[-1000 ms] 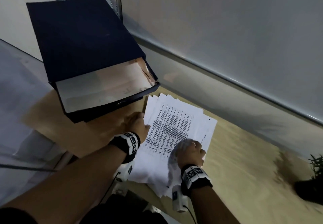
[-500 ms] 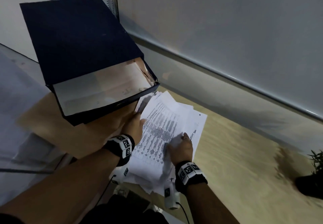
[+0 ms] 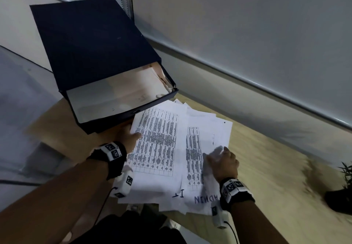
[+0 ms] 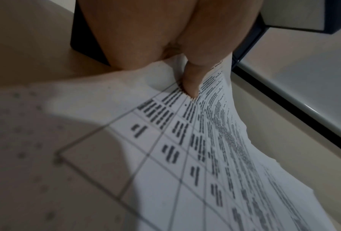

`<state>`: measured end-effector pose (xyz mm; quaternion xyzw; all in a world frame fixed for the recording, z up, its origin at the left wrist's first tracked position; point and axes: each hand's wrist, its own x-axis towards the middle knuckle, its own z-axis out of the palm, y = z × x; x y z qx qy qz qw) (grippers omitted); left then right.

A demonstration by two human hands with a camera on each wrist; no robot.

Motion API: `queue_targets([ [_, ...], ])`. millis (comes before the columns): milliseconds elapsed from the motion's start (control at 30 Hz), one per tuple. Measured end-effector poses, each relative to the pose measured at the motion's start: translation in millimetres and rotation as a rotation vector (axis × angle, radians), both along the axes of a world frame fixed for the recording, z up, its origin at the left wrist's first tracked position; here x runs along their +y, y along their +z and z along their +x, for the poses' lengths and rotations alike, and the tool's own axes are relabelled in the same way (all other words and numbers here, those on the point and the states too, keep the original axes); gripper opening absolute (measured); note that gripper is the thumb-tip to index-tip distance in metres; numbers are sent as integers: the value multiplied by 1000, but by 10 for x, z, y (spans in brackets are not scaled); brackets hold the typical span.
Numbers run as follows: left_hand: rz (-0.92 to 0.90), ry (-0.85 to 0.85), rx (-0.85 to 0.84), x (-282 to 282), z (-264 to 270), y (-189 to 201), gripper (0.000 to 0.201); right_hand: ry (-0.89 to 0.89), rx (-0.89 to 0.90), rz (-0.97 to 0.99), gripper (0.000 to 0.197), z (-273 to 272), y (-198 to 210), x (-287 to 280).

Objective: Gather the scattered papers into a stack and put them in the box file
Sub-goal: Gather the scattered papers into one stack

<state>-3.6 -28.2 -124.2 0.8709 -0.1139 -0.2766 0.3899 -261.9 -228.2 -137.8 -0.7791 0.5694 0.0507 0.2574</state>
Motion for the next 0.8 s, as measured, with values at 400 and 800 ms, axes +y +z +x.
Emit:
queue_targets([
  [400,4,-37,12,38,3,102,33,-220,-59,127,59,209,-34,162],
  [800,84,-11,64,-155,-34,-34,38,-120,-584,-310,37,46,1552,-292],
])
